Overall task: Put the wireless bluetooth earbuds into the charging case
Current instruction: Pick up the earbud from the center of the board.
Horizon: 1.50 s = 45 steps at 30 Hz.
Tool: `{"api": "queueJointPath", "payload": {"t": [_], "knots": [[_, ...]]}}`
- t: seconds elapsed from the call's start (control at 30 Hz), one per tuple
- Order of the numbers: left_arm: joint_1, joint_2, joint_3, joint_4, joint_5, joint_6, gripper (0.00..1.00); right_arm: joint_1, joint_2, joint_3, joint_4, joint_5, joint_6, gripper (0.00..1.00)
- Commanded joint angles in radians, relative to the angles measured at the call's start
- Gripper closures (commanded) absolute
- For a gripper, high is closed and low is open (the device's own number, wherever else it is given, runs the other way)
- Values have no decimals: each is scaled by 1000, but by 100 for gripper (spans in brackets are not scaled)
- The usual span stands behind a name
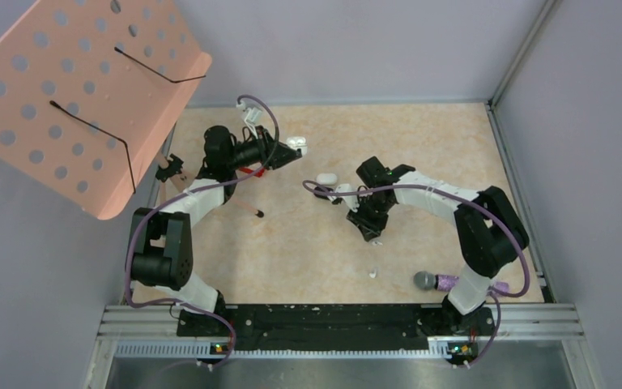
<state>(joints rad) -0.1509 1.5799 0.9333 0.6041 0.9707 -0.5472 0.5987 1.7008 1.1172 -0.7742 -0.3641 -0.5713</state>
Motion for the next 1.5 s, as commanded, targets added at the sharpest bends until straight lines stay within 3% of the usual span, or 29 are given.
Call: {"api": "queueJointPath", "payload": {"t": [0.0, 0.7, 1.03, 1.27, 1.47], "knots": [[7, -34, -8, 15, -4, 18, 100, -5, 31, 43, -73, 29, 12, 71], [8, -30, 5, -33, -19, 38, 100, 11, 84, 41, -74, 81, 16, 75], [8, -28, 6, -43, -17, 46, 100, 15, 85, 26, -34, 104, 40, 84], [7, -26, -2, -38, -10, 44, 100, 11, 22, 19, 14, 104, 55, 100], [5, -5, 4, 23, 26, 16, 100, -33, -140, 13, 49, 17, 56, 100]]}}
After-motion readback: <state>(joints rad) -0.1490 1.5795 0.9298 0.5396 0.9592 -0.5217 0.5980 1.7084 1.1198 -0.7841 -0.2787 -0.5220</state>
